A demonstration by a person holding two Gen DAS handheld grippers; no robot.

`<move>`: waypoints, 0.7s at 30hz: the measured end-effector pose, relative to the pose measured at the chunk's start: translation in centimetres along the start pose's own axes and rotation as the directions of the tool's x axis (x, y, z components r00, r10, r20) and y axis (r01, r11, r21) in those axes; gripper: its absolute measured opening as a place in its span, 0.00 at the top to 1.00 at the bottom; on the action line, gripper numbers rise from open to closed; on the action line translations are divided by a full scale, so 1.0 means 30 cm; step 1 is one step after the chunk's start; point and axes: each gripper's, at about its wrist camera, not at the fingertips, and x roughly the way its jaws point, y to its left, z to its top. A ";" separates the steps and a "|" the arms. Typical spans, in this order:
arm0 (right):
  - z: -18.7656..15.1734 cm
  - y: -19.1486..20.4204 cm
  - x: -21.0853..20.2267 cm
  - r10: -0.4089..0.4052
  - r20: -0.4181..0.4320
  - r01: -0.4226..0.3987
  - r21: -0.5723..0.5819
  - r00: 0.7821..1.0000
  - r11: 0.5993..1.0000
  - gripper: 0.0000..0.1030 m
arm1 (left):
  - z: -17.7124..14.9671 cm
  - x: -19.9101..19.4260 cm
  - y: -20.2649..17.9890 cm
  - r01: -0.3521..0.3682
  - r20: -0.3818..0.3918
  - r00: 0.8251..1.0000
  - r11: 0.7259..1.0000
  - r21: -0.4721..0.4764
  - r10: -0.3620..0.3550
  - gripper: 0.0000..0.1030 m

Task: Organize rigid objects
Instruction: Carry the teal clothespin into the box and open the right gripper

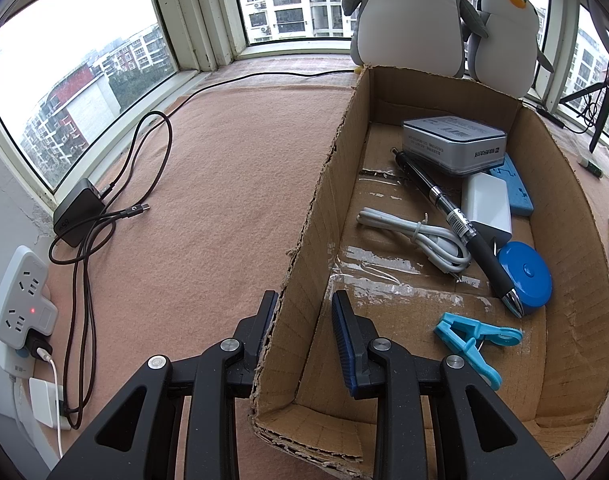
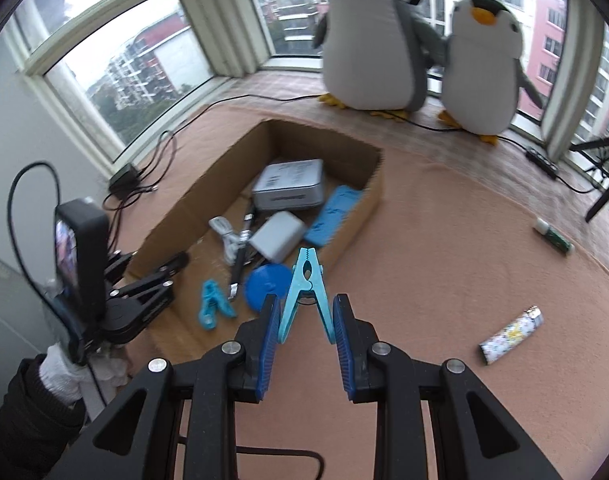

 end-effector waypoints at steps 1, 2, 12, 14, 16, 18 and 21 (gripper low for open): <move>-0.004 0.028 0.006 0.013 -0.006 -0.013 -0.014 1.000 1.000 0.76 | 0.000 0.000 0.000 0.000 0.000 1.000 1.000 0.000 0.000 0.72; -0.009 0.044 0.010 0.022 -0.010 -0.022 -0.023 1.000 0.999 0.76 | -0.001 0.001 0.001 0.000 0.000 1.000 1.000 0.000 0.000 0.72; -0.051 0.183 0.080 0.071 -0.077 -0.078 -0.098 0.995 0.992 0.76 | 0.000 0.000 0.000 0.000 0.000 1.000 1.000 -0.001 0.000 0.72; -0.058 0.195 0.089 0.073 -0.081 -0.081 -0.103 0.994 0.991 0.76 | 0.000 0.000 0.000 0.000 0.000 1.000 1.000 0.000 0.000 0.72; -0.063 0.205 0.096 0.075 -0.084 -0.083 -0.107 0.994 0.991 0.76 | -0.001 0.000 0.001 0.000 0.000 1.000 1.000 0.000 0.000 0.72; -0.065 0.209 0.096 0.080 -0.086 -0.089 -0.106 0.993 0.990 0.76 | 0.000 0.000 0.000 0.000 0.000 1.000 1.000 -0.001 0.000 0.72; -0.067 0.218 0.100 0.087 -0.090 -0.096 -0.108 0.992 0.989 0.76 | 0.000 0.000 0.000 0.000 0.001 1.000 1.000 -0.001 0.000 0.72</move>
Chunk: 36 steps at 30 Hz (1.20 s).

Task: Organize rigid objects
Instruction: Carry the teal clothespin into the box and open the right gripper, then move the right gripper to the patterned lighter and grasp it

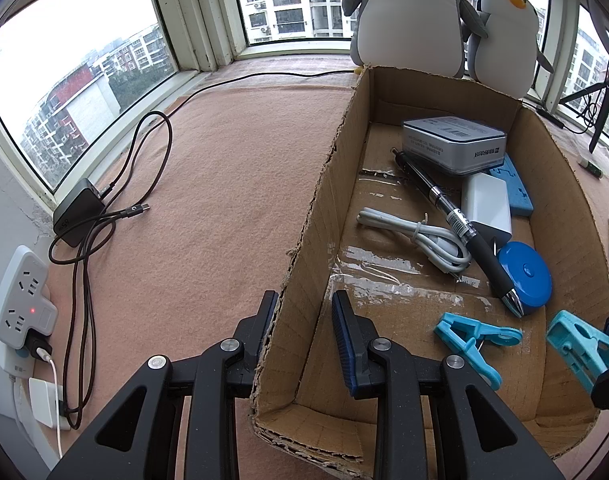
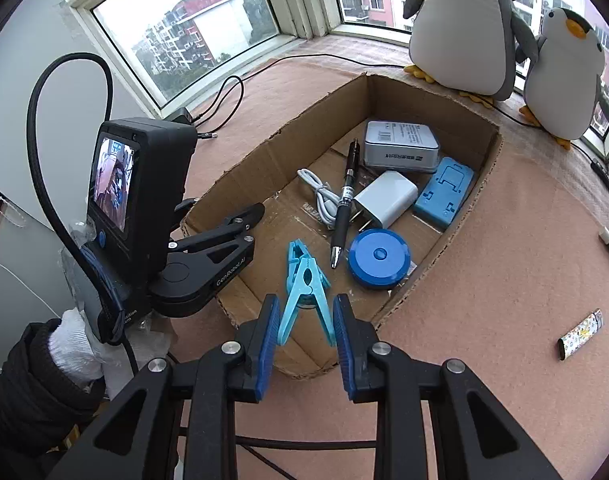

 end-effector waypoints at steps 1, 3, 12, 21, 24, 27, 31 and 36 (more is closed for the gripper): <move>0.001 0.001 0.002 0.001 -0.001 -0.001 -0.002 1.000 1.000 0.76 | 0.000 0.000 0.000 0.000 0.000 1.000 1.000 0.000 0.000 0.72; -0.001 0.010 0.002 0.002 -0.001 -0.002 -0.006 1.000 1.000 0.75 | 0.000 0.000 0.000 0.000 0.000 1.000 1.000 -0.001 0.000 0.72; 0.000 0.027 -0.011 -0.024 0.026 0.025 -0.013 0.999 1.000 0.58 | 0.000 -0.001 0.000 0.000 0.000 1.000 1.000 0.000 0.000 0.72; -0.021 -0.060 -0.094 -0.097 0.098 0.090 0.081 0.990 0.993 0.54 | 0.000 -0.001 0.000 0.000 -0.001 1.000 1.000 0.001 0.000 0.72; -0.035 -0.130 -0.131 -0.137 0.118 0.120 0.144 0.983 0.982 0.53 | 0.000 -0.001 0.001 0.000 0.000 1.000 1.000 0.000 0.000 0.72; -0.048 -0.202 -0.159 -0.182 0.125 0.154 0.211 0.975 0.965 0.53 | 0.000 -0.001 0.001 0.000 0.000 1.000 1.000 0.000 0.000 0.72; -0.075 -0.335 -0.192 -0.245 0.124 0.189 0.350 0.961 0.917 0.53 | 0.000 -0.001 0.000 0.000 0.000 1.000 1.000 0.000 0.000 0.72; -0.108 -0.504 -0.205 -0.324 0.081 0.247 0.483 0.943 0.840 0.53 | 0.000 -0.001 0.000 0.000 0.000 1.000 1.000 0.000 0.000 0.72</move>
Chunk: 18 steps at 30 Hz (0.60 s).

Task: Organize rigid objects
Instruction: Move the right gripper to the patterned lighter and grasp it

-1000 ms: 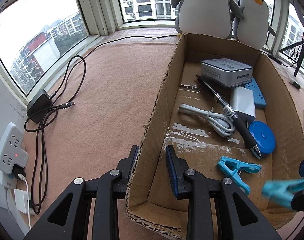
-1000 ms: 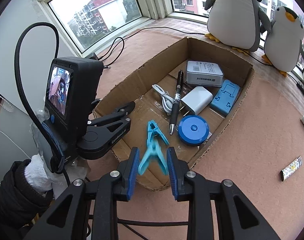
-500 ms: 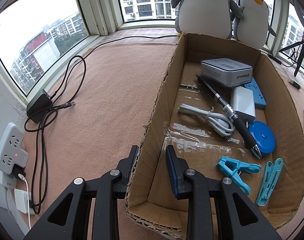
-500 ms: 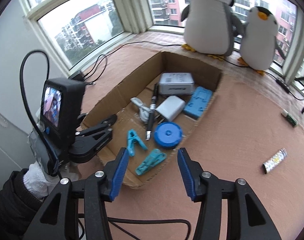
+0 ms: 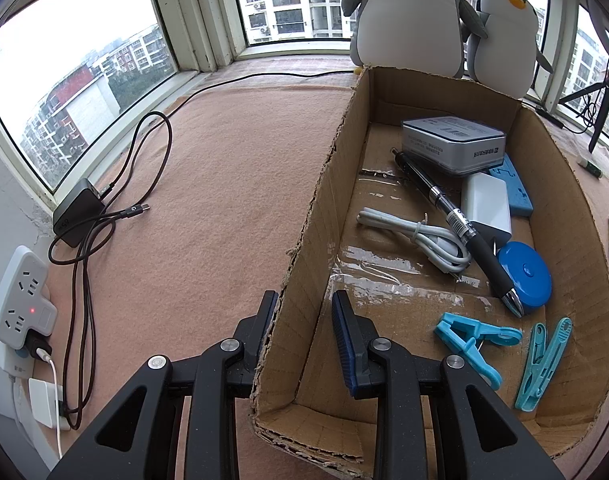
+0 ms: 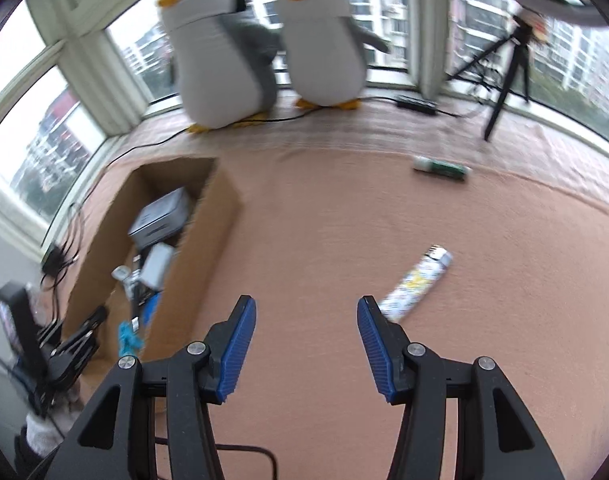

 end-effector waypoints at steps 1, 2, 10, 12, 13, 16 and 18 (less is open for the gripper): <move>0.010 -0.034 0.013 -0.011 -0.007 0.011 0.031 1.000 0.999 0.53 | 0.000 0.000 0.001 0.000 0.000 1.000 1.000 -0.001 0.000 0.72; 0.019 -0.066 0.028 -0.025 -0.015 0.026 0.059 1.000 0.998 0.53 | -0.001 0.000 0.001 0.000 0.000 1.000 1.000 0.000 0.000 0.72; 0.056 -0.231 0.160 -0.051 -0.105 0.071 0.197 0.993 0.978 0.53 | -0.001 0.000 0.001 0.000 0.000 1.000 1.000 0.000 0.000 0.72; 0.058 -0.243 0.182 -0.056 -0.118 0.080 0.208 0.991 0.975 0.53 | -0.001 0.000 0.000 0.000 0.000 1.000 1.000 0.000 0.000 0.72; 0.061 -0.251 0.197 -0.053 -0.128 0.080 0.215 0.990 0.973 0.53 | -0.001 0.000 0.000 0.000 0.000 1.000 1.000 0.000 0.000 0.72; 0.064 -0.259 0.220 -0.068 -0.146 0.098 0.211 0.987 0.973 0.53 | -0.001 0.000 0.000 0.000 0.000 1.000 1.000 -0.001 0.000 0.72; 0.066 -0.262 0.229 -0.067 -0.153 0.098 0.210 0.986 0.973 0.53 | -0.001 0.000 0.000 0.000 0.000 1.000 1.000 -0.001 0.000 0.72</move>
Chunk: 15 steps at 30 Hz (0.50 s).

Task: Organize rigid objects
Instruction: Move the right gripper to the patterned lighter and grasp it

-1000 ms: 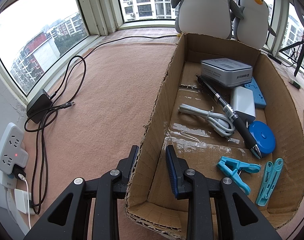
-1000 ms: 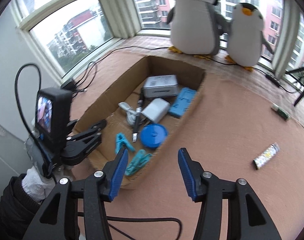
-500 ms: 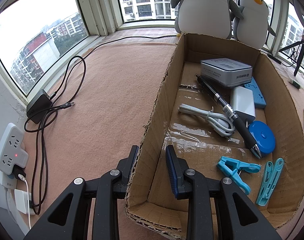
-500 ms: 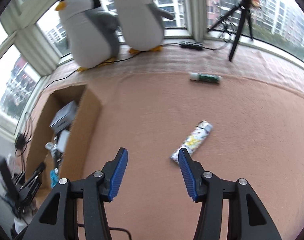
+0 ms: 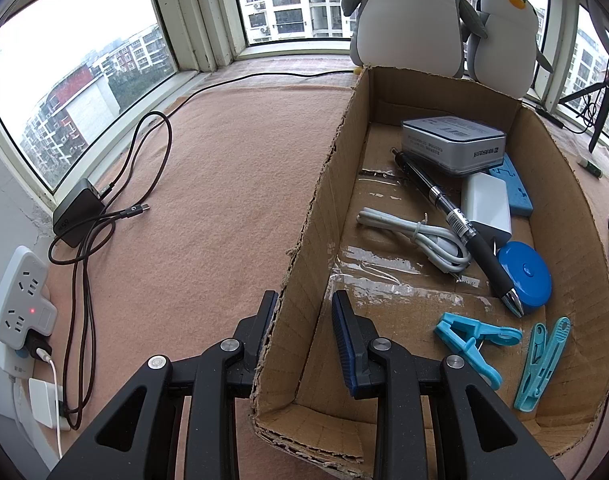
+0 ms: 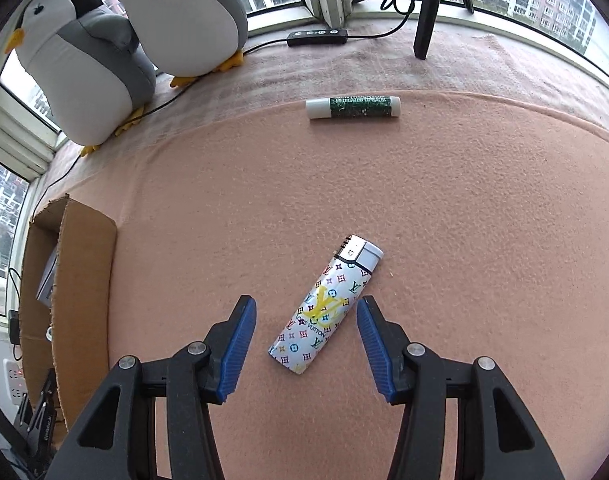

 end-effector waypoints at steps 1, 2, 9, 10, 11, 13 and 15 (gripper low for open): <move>0.005 -0.002 0.006 0.000 -0.005 0.000 0.001 1.000 1.000 0.53 | 0.000 0.000 0.000 0.000 0.000 1.000 1.000 0.000 0.000 0.72; 0.008 -0.001 0.012 -0.003 -0.008 0.004 0.001 1.000 1.000 0.53 | 0.000 0.000 0.000 0.000 0.000 1.000 1.000 0.001 0.000 0.72; 0.021 0.007 0.032 -0.054 -0.018 0.054 -0.034 0.998 0.998 0.65 | 0.000 0.000 0.000 -0.001 0.000 1.000 1.000 0.000 0.001 0.72; 0.022 0.007 0.033 -0.064 -0.017 0.063 -0.043 0.998 0.997 0.67 | -0.001 0.000 0.000 0.000 0.000 1.000 1.000 0.001 0.000 0.72; 0.023 0.008 0.034 -0.075 -0.016 0.074 -0.053 0.997 0.996 0.71 | -0.001 0.000 0.000 0.000 0.000 1.000 1.000 0.001 0.000 0.72; 0.024 0.006 0.032 -0.078 -0.017 0.077 -0.067 0.997 0.995 0.73 | 0.000 0.000 0.000 0.000 0.000 1.000 1.000 0.000 0.000 0.72; 0.026 0.002 0.032 -0.077 -0.020 0.075 -0.072 0.997 0.995 0.76 | 0.000 0.000 0.000 0.000 0.000 1.000 1.000 0.000 0.000 0.72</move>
